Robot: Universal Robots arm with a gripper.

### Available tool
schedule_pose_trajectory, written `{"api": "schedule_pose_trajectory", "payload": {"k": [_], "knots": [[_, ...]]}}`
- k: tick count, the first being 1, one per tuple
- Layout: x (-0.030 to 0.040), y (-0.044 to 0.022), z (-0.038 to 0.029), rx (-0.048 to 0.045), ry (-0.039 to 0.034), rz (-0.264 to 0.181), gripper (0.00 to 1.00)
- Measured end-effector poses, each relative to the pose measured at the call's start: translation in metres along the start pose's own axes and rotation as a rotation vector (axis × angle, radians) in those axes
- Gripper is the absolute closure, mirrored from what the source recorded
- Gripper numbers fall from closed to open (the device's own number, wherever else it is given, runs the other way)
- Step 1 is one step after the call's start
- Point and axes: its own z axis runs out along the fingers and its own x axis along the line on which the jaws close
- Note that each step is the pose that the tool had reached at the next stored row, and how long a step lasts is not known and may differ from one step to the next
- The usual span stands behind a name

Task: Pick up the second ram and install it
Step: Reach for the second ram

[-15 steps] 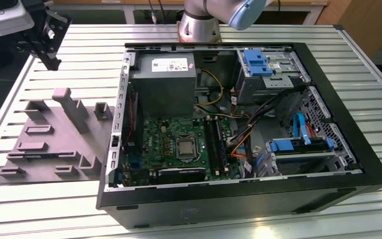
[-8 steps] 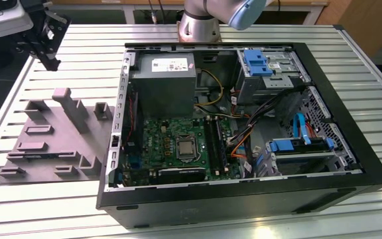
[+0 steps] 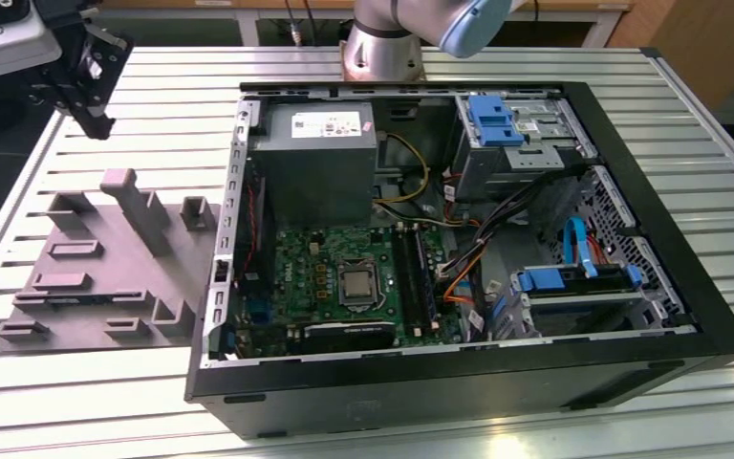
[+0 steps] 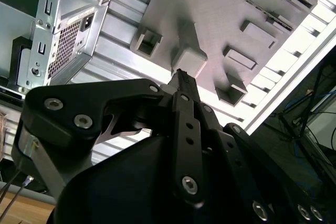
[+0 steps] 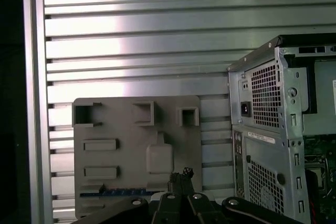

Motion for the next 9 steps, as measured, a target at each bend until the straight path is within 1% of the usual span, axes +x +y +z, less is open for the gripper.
{"api": "schedule_pose_trajectory", "payload": {"k": [9], "knots": [[0.0018, -0.0043, 0.0012, -0.0001, -0.0001, 0.0, 0.89]]}}
